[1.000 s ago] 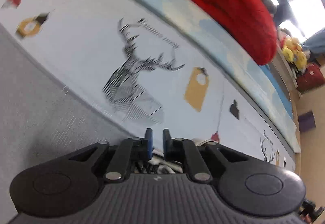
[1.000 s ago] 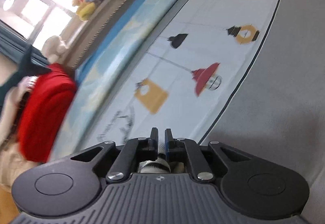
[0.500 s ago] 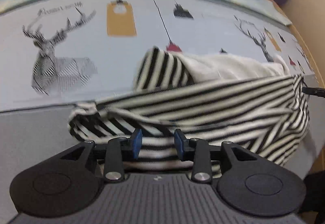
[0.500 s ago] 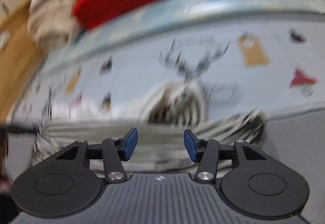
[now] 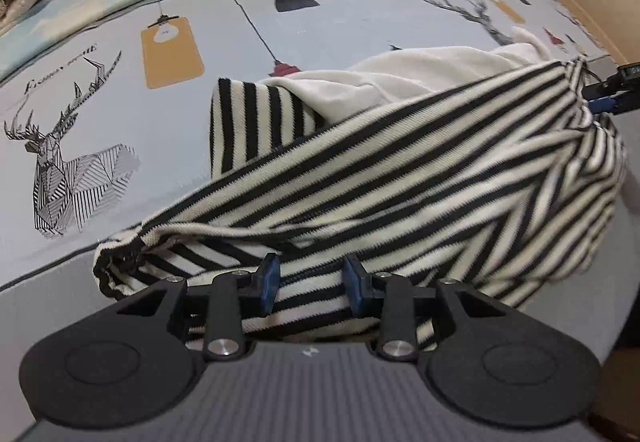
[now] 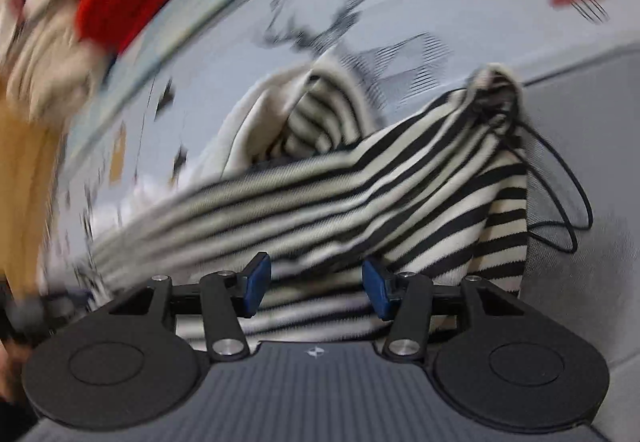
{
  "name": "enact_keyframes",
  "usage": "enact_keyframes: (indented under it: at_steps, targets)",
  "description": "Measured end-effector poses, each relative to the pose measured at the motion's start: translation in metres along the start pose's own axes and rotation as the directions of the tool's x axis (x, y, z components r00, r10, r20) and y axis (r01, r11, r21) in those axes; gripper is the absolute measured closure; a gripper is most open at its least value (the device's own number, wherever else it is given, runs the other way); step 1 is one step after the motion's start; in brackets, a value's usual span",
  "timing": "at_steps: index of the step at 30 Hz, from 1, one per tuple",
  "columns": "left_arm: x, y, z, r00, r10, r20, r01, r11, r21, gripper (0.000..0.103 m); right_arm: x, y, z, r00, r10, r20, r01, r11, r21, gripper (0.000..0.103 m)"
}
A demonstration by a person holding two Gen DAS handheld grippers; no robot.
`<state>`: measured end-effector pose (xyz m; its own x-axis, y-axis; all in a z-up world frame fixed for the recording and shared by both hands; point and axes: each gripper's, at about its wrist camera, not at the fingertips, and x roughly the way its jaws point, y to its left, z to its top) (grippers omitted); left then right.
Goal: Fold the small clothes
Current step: 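Open both tools and lower them onto the folded shirt edge, then grasp the folded shirt edge with both tools and lift it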
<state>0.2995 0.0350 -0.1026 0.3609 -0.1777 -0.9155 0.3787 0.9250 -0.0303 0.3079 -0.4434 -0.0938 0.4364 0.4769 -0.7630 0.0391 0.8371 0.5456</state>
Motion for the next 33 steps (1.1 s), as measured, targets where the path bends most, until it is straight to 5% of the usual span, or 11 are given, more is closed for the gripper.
enact_keyframes:
  at_steps: [4, 6, 9, 14, 17, 20, 25, 27, 28, 30, 33]
  targets:
    - [0.011, -0.003, 0.005, 0.999, 0.033, 0.020, -0.033, 0.999, 0.013, 0.064, 0.014, -0.003, 0.001, 0.999, -0.014, 0.035, 0.011, 0.997, 0.077, 0.051]
    - [0.016, -0.004, 0.008, 1.000, 0.029, 0.009, -0.030, 0.999, 0.018, 0.067, 0.018, 0.001, 0.003, 0.996, -0.060, 0.062, 0.054, 0.994, 0.094, 0.075]
    - [0.016, 0.001, 0.012, 1.000, -0.009, -0.002, 0.009, 1.000, 0.006, 0.103, 0.014, 0.007, 0.006, 0.988, -0.116, 0.103, 0.104, 0.988, 0.116, 0.097]
    - [-0.018, 0.033, 0.029, 0.989, 0.074, 0.131, -0.055, 0.989, -0.140, 0.103, -0.012, 0.014, 0.017, 0.977, -0.096, 0.192, 0.058, 0.979, 0.193, 0.098]
    - [-0.044, 0.048, 0.039, 0.969, 0.025, 0.247, 0.029, 0.977, -0.213, 0.103, -0.038, 0.019, 0.028, 0.948, -0.024, 0.319, -0.055, 0.970, 0.236, 0.098]
    - [-0.049, 0.051, 0.045, 0.968, -0.038, 0.248, 0.093, 0.972, -0.216, 0.101, -0.049, 0.021, 0.038, 0.909, -0.004, 0.417, -0.114, 0.960, 0.257, 0.098]
    - [-0.041, 0.054, 0.039, 0.983, 0.015, 0.183, 0.024, 0.977, -0.212, 0.096, -0.031, 0.018, 0.048, 0.862, 0.010, 0.506, -0.164, 0.952, 0.260, 0.098]
    - [-0.043, 0.066, 0.030, 0.983, 0.059, 0.174, -0.014, 0.969, -0.247, 0.091, -0.019, 0.016, 0.053, 0.870, 0.006, 0.493, -0.157, 0.951, 0.266, 0.091]
    - [-0.045, 0.074, 0.027, 0.983, 0.082, 0.165, -0.032, 0.957, -0.287, 0.078, -0.013, 0.014, 0.055, 0.882, 0.006, 0.472, -0.151, 0.951, 0.270, 0.091]
    - [-0.049, 0.094, 0.021, 0.985, 0.116, 0.125, -0.056, 0.912, -0.406, 0.067, -0.006, 0.018, 0.056, 0.904, -0.041, 0.425, -0.075, 0.964, 0.254, 0.091]
    - [-0.051, 0.113, 0.011, 0.992, 0.102, 0.070, -0.051, 0.851, -0.523, 0.067, -0.005, 0.022, 0.055, 0.925, -0.109, 0.365, 0.036, 0.979, 0.201, 0.083]
